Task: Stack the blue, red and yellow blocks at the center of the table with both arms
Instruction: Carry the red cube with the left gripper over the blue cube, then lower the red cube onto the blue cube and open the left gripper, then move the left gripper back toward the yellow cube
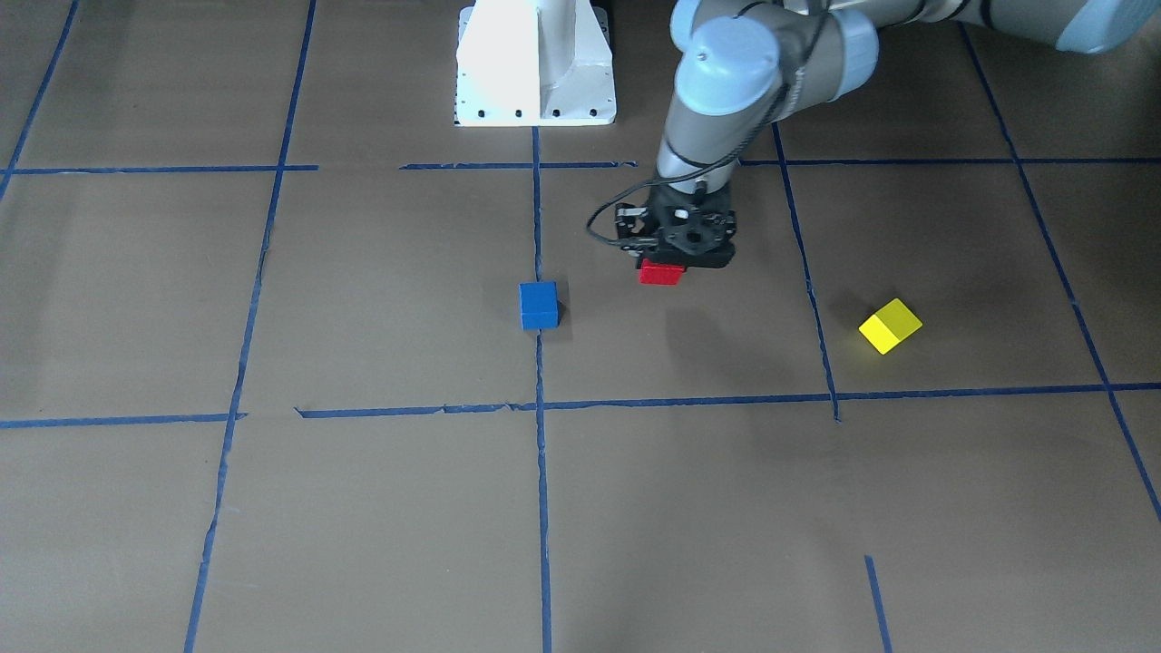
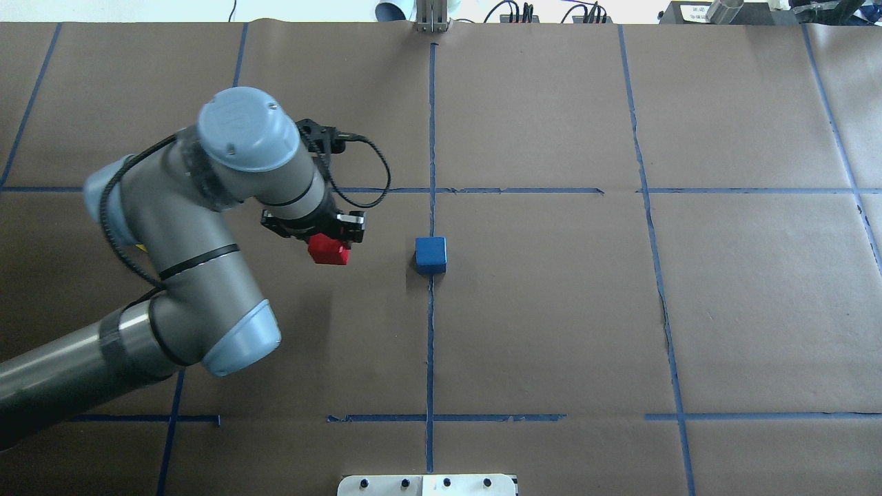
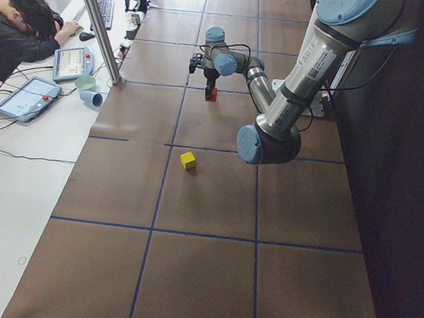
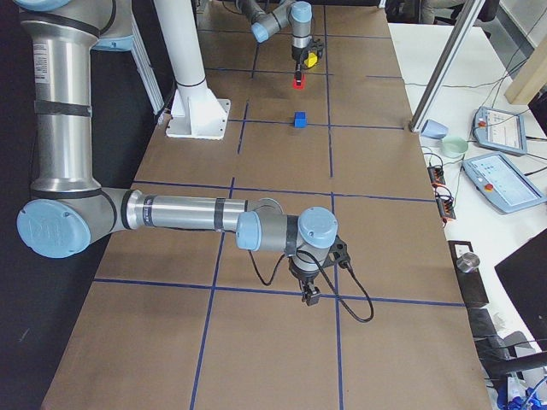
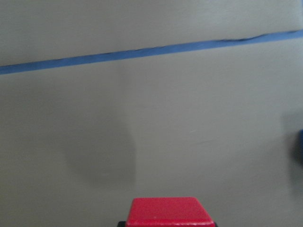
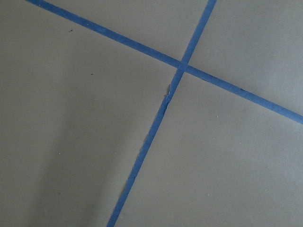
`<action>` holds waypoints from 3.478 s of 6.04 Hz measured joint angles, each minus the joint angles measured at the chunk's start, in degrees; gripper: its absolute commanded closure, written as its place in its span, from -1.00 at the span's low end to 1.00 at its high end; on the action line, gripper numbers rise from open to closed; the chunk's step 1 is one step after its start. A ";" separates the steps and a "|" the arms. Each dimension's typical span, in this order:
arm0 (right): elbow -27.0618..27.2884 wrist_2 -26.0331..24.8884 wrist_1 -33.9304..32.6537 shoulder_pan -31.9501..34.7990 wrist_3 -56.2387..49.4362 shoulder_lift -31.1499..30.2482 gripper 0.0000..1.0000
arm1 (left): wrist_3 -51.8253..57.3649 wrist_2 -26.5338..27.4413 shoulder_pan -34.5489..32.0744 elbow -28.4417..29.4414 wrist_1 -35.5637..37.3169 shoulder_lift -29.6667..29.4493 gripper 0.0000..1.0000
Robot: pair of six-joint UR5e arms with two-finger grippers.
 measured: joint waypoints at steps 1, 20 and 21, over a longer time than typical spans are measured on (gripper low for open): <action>-0.10 -0.01 -0.03 0.00 0.04 0.02 -0.99 | -3.28 0.29 1.39 6.37 0.00 -6.50 0.95; -0.31 -0.01 0.04 0.00 0.06 0.32 -0.99 | -1.36 0.32 -0.27 9.61 -7.01 -8.15 -1.00; -0.31 -0.01 0.04 0.00 0.06 0.36 -0.99 | 5.40 -3.98 -4.35 4.77 -7.01 -2.45 -1.00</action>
